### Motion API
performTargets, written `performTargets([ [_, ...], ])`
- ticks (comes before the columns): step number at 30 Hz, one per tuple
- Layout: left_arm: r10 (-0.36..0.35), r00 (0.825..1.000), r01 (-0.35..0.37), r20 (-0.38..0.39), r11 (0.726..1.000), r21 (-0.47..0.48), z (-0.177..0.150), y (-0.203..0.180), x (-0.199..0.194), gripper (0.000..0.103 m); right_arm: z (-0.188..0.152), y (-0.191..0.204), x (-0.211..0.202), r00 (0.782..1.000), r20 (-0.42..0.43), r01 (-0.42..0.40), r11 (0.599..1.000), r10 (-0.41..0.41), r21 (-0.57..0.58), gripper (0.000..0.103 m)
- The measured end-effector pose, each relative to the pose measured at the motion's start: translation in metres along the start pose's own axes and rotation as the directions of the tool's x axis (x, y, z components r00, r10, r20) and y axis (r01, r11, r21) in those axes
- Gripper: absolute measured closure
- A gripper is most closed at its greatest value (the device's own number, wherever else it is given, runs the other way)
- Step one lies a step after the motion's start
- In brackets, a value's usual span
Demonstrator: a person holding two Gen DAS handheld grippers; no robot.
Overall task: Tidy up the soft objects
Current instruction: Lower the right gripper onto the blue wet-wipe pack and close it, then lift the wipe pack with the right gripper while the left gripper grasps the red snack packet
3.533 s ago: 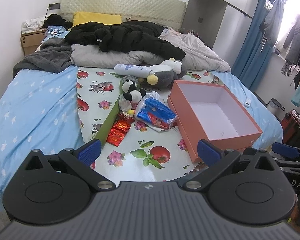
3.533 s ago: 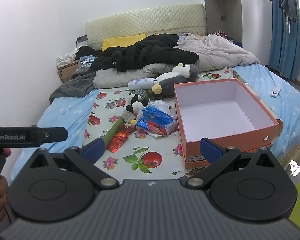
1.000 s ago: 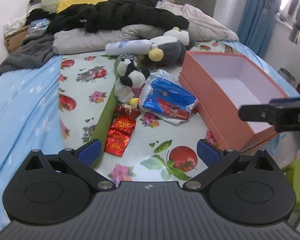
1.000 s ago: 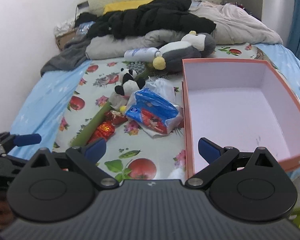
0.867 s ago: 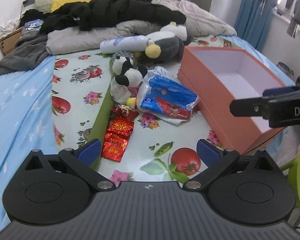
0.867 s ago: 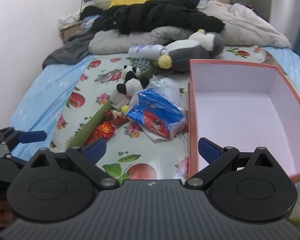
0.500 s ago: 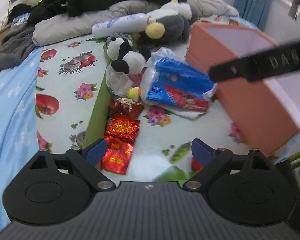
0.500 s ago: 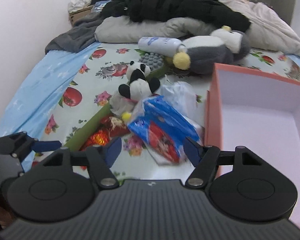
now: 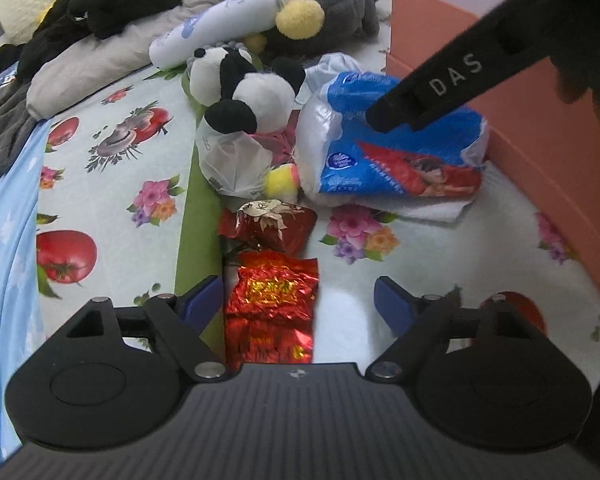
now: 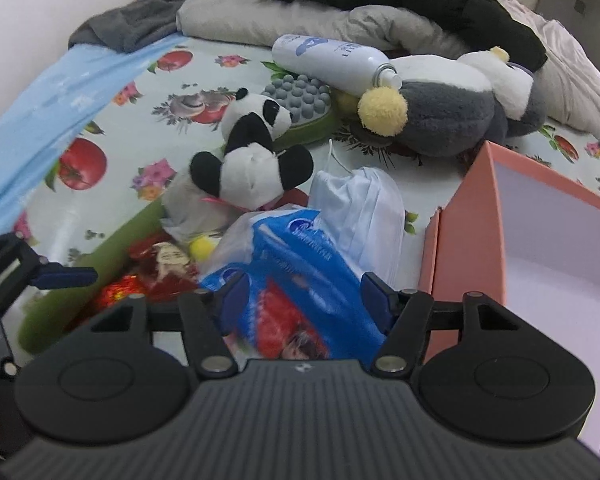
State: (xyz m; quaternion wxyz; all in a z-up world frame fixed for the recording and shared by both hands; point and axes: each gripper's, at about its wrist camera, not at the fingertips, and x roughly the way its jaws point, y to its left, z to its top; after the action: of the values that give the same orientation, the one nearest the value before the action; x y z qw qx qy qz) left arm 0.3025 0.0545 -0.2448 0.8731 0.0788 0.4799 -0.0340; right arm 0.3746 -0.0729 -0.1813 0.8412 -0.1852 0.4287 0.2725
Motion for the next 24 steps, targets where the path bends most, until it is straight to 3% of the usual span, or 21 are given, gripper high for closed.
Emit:
performTargets([
  [6, -0.001, 0.999, 0.002, -0.036, 0.999, 0.035, 0.001, 0.003, 0.018, 0.026, 0.004, -0.003, 0.029, 0.996, -0.017, 0.088, 0.995, -0.089, -0.042, 0.038],
  [10, -0.006, 0.999, 0.007, -0.043, 1.0, 0.02, 0.002, 0.007, 0.02, 0.034, 0.002, -0.011, 0.044, 0.996, -0.08, 0.039, 0.999, -0.037, 0.025, 0.039],
  [13, -0.022, 0.998, 0.019, -0.056, 0.999, -0.047, 0.003, 0.016, 0.021, 0.041, 0.0, -0.008, 0.044, 0.996, -0.078, 0.041, 0.999, -0.039, 0.023, 0.058],
  [17, -0.028, 0.998, 0.023, -0.053, 0.995, -0.096, 0.002, 0.02, 0.019, 0.042, -0.005, -0.004, 0.042, 0.997, -0.076, 0.034, 0.999, -0.034, 0.008, 0.086],
  [24, -0.041, 0.999, 0.034, -0.034, 0.983, -0.179, 0.0, 0.02, 0.004, 0.042, -0.009, 0.0, 0.025, 0.999, -0.05, 0.009, 1.0, -0.007, 0.026, 0.096],
])
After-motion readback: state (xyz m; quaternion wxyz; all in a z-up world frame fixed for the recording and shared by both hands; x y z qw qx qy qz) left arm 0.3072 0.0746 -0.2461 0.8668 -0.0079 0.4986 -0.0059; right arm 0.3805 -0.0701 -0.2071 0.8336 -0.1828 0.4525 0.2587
